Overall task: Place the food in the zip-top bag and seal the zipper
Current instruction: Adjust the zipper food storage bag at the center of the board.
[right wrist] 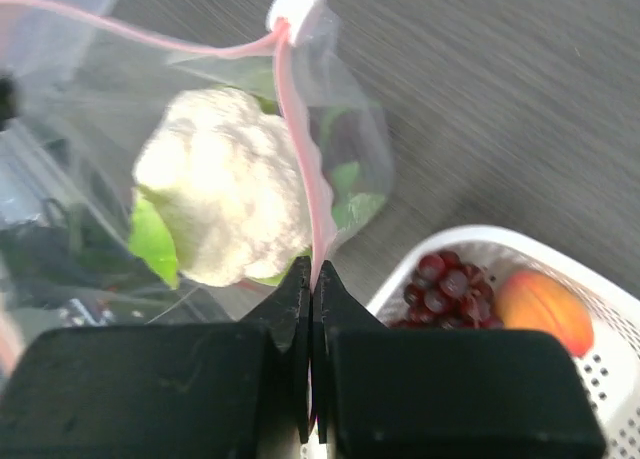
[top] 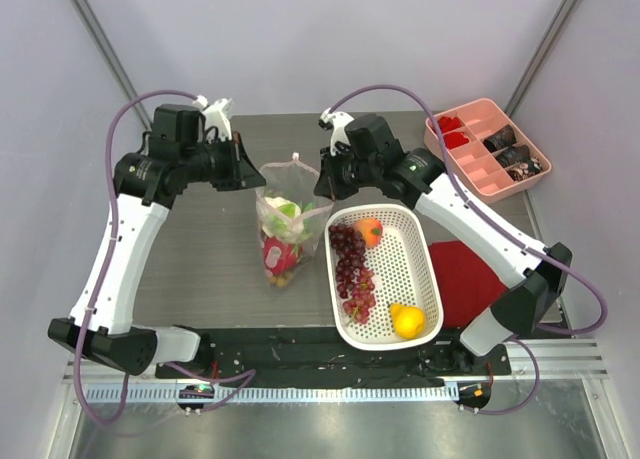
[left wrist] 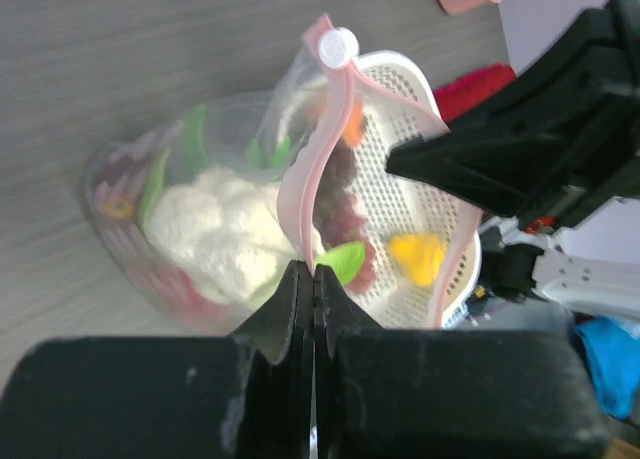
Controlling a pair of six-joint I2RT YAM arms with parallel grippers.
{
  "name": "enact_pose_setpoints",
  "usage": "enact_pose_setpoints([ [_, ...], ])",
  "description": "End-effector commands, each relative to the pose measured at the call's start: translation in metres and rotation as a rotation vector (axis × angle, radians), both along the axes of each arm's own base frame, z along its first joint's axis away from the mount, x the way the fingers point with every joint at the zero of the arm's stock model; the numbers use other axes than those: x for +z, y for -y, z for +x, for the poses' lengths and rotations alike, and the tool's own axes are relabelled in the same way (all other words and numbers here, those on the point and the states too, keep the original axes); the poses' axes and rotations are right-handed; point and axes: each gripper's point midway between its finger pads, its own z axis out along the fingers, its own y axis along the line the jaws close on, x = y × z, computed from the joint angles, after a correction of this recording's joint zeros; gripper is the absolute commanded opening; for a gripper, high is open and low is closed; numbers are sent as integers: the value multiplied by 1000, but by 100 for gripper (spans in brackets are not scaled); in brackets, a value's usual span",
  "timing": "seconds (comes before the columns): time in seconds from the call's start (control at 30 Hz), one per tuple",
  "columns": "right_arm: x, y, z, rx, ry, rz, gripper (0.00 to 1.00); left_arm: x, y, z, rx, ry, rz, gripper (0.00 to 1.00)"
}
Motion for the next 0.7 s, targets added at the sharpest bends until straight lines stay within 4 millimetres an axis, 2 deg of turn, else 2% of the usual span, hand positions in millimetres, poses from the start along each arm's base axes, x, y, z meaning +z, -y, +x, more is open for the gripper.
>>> enact_pose_setpoints([
  [0.0,111,-16,-21,94,161,292,1,32,-21,8,36,146,105,0],
  [0.07,107,-19,-26,115,127,293,1,34,-24,7,21,166,142,0],
  [0.2,70,-23,-23,121,56,220,1,14,-22,2,-5,121,189,0],
  [0.23,64,-24,-21,119,51,202,1,4,-21,1,-12,93,199,0],
  [0.27,52,-26,-15,124,53,170,1,-2,-20,1,-15,76,206,0],
  [0.33,44,-20,-2,87,72,130,1,-10,-18,-1,-35,44,207,0],
  [0.4,47,-14,8,69,104,115,1,-8,-17,0,-33,49,198,0],
  [0.5,66,1,23,22,145,137,1,16,-13,0,-29,129,152,0],
  [0.57,86,4,26,27,174,179,1,46,-10,-1,-14,222,89,0],
  [0.63,92,4,27,34,194,179,1,66,-11,-1,13,266,58,0],
  [0.67,90,3,26,43,189,178,1,70,-9,-1,8,265,49,0],
])
